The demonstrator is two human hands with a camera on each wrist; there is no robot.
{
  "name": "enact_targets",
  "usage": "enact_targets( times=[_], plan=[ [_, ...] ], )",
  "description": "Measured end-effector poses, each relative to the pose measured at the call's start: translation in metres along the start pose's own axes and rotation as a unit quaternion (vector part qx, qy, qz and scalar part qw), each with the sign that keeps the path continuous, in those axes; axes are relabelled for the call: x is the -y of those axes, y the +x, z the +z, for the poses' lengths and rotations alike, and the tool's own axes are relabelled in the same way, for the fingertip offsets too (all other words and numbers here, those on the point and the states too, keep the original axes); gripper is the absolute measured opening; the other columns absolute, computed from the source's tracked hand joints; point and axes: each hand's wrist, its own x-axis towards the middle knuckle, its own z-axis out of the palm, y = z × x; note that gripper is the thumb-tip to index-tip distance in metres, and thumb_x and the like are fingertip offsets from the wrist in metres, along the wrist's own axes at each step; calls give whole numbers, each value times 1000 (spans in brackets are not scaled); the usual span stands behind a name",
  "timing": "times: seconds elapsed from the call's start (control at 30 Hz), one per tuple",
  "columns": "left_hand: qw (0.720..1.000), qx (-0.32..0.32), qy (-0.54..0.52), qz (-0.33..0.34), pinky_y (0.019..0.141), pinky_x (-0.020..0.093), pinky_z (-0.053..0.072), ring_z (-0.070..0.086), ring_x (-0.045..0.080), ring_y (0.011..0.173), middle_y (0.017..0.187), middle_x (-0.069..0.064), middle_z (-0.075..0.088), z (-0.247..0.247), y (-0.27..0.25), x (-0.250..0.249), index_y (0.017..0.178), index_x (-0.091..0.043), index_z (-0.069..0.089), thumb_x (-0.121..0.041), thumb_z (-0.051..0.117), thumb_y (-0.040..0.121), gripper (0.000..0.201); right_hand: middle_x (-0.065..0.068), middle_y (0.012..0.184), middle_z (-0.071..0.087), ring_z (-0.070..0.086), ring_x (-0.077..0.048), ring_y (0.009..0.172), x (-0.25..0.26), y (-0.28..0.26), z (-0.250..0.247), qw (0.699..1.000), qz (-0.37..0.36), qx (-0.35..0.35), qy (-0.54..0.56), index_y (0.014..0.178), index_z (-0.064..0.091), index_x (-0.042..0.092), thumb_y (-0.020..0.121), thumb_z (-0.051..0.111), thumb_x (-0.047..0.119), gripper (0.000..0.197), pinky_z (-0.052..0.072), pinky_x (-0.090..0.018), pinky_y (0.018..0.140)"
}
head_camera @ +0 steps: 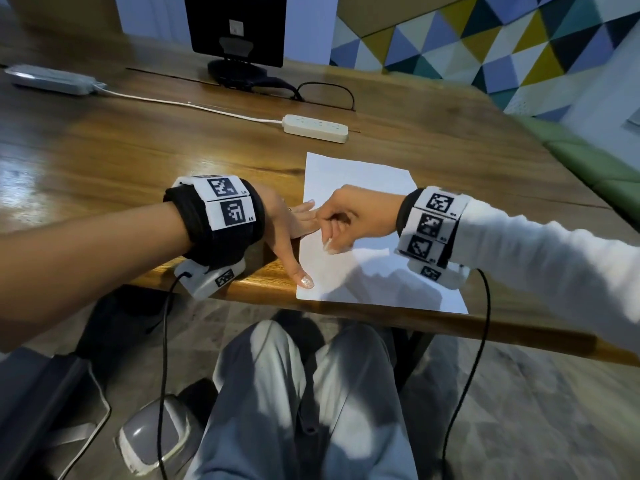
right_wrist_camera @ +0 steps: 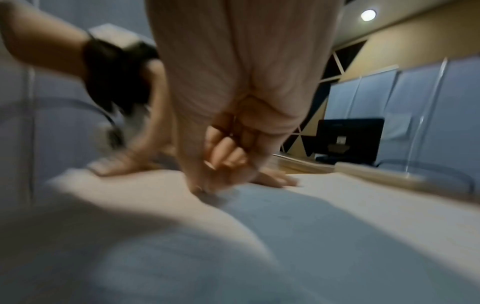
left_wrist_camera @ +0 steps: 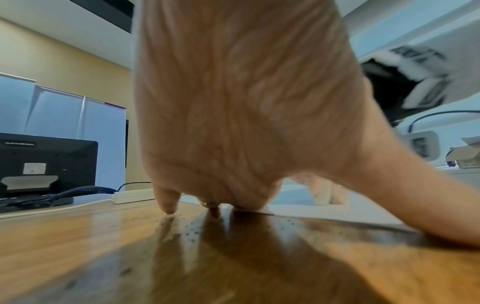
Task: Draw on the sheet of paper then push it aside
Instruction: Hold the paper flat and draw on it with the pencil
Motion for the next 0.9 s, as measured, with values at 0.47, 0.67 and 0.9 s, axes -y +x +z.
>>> enact_targets(
  times=[0.47, 0.67, 0.9],
  plan=[
    [952, -268, 18, 143, 120, 41, 7, -9, 24, 147, 159, 9, -10, 43, 16, -95, 152, -10, 1, -53, 25, 98, 74, -3, 75, 58, 62, -6, 58, -61, -66, 14, 856, 265, -271, 351, 87, 51, 10, 91, 60, 14, 11, 48, -21, 49],
    [950, -265, -166, 11, 118, 31, -1, -8, 19, 147, 159, 7, -11, 59, 10, -87, 152, -9, -4, -49, 25, 100, 72, -7, 76, 57, 61, -4, 54, -62, -71, 15, 852, 255, -276, 365, 94, 51, 5, 91, 59, 12, 11, 46, -27, 54],
    [961, -246, -122, -43, 117, 37, -7, -22, 25, 143, 154, 11, -26, 36, -5, -96, 149, -7, -16, -44, 15, 102, 68, -8, 80, 58, 61, -13, 67, -59, -73, 15, 840, 258, -284, 383, 96, 51, 6, 91, 59, 13, 12, 50, -22, 51]
  ],
)
